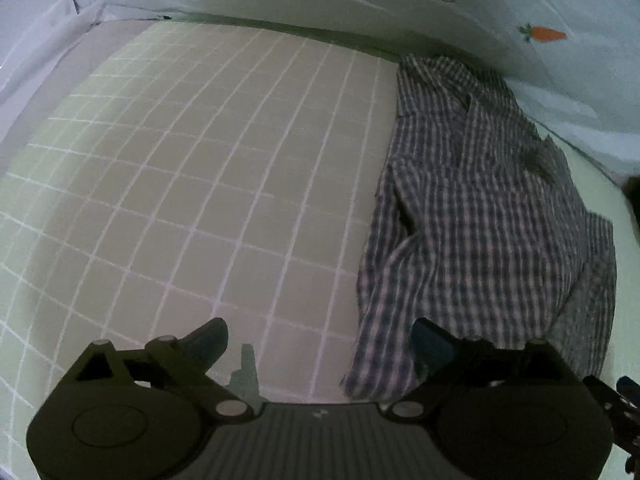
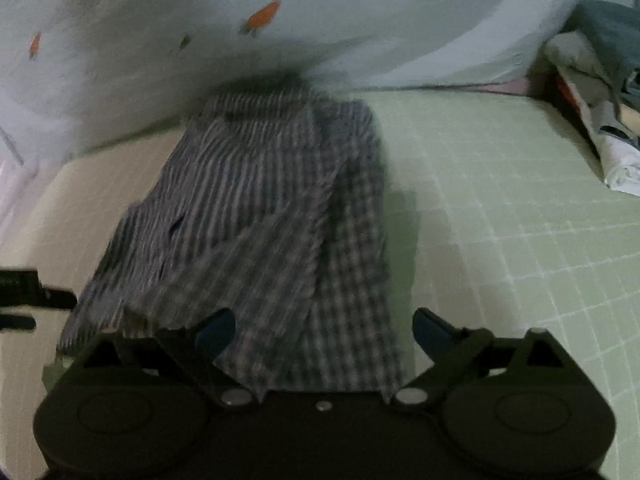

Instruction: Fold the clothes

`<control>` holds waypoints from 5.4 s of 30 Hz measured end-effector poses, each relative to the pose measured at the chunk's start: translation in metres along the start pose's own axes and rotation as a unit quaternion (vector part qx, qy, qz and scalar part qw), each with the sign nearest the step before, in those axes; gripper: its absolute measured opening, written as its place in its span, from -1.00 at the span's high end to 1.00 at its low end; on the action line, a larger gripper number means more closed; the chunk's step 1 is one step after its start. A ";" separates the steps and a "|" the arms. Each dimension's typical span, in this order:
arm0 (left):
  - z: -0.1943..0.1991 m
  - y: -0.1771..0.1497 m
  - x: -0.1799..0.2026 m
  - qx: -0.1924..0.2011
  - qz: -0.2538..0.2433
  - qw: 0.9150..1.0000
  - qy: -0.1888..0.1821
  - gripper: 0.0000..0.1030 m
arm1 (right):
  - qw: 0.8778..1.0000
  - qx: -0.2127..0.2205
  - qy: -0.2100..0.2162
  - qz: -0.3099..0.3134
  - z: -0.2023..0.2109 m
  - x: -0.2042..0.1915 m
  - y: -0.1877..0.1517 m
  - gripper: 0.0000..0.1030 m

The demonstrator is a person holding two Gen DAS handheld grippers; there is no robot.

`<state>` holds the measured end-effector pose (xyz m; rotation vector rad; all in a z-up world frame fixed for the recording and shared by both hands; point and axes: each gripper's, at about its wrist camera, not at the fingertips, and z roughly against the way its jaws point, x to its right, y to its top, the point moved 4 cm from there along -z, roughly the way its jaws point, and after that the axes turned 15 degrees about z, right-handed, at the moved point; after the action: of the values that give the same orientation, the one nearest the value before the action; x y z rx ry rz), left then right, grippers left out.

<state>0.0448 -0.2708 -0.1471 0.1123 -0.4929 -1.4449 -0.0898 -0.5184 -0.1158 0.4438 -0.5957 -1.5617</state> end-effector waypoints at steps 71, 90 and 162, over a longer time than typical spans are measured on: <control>0.013 -0.065 -0.061 -0.094 0.076 0.989 -0.085 0.08 | 0.970 -0.029 0.085 -0.226 0.031 0.037 -0.119 -0.09; 0.082 -0.066 -0.068 -0.123 0.105 0.966 -0.204 0.96 | 0.981 -0.047 0.141 -0.125 0.076 0.020 -0.108 0.95; -0.083 0.095 0.103 -0.053 -0.021 0.991 -0.117 -1.00 | 0.982 -0.004 0.136 -0.128 -0.157 0.057 0.105 -1.00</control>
<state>0.1692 -0.3753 -0.1604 -0.1351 -0.6059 -1.5303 0.0841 -0.5936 -0.1706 0.7360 -0.3299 -1.7076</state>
